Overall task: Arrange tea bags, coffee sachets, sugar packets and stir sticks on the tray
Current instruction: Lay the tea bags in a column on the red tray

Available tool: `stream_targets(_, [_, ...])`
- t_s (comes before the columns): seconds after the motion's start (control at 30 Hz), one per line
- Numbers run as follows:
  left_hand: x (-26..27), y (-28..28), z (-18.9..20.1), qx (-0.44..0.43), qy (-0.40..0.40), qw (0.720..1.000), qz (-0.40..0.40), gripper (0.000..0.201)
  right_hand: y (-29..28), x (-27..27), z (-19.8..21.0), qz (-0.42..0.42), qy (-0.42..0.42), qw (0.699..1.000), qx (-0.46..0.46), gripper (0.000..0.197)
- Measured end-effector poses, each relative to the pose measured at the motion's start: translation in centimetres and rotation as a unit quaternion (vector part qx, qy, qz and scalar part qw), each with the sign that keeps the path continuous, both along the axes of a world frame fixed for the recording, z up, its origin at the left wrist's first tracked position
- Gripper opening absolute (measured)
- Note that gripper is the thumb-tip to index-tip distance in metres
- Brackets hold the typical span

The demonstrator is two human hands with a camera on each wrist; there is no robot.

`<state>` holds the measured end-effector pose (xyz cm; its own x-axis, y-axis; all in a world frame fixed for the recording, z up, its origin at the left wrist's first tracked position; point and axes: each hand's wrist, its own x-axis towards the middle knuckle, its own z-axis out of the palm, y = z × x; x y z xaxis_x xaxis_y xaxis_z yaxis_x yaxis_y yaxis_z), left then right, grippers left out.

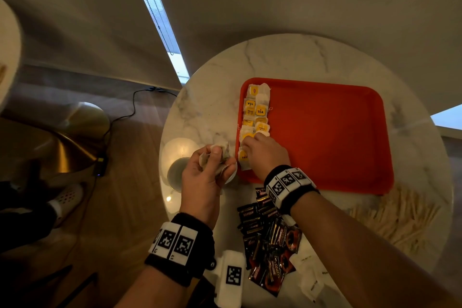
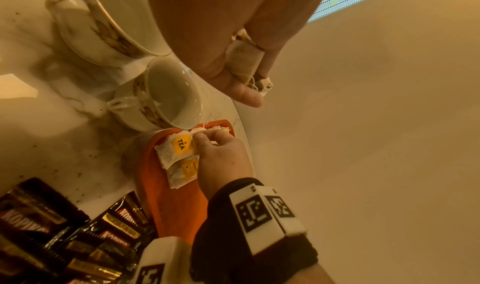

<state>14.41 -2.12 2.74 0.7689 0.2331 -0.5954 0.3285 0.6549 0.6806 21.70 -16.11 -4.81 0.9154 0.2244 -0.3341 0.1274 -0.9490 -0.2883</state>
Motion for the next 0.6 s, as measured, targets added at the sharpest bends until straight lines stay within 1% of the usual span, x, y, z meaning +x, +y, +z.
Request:
stream_targets(0.07, [-0.1, 0.1, 0.0, -0.001, 0.001, 1.0, 0.003, 0.047, 0.1, 0.3, -0.2, 0.015, -0.003, 1.0, -0.004, 0.021])
stream_targets(0.17, [-0.1, 0.3, -0.1, -0.003, 0.002, 1.0, 0.001, 0.046, 0.2, 0.6, -0.4, 0.02, 0.01, 1.0, -0.002, 0.023])
stream_targets(0.37, [-0.3, 0.4, -0.2, 0.007, 0.006, 1.0, -0.005, 0.046, 0.2, 0.8, -0.4, 0.018, 0.023, 0.999, 0.017, 0.02])
stream_targets(0.47, [-0.2, 0.4, -0.2, 0.005, 0.008, 1.0, -0.008, 0.046, 0.1, 0.8, -0.3, 0.018, 0.015, 0.999, 0.022, 0.02])
stream_targets(0.6, [-0.2, 0.3, -0.2, 0.01, 0.007, 1.0, -0.013, 0.047, 0.2, 1.4, -0.1, 0.022, -0.007, 1.0, 0.007, 0.014])
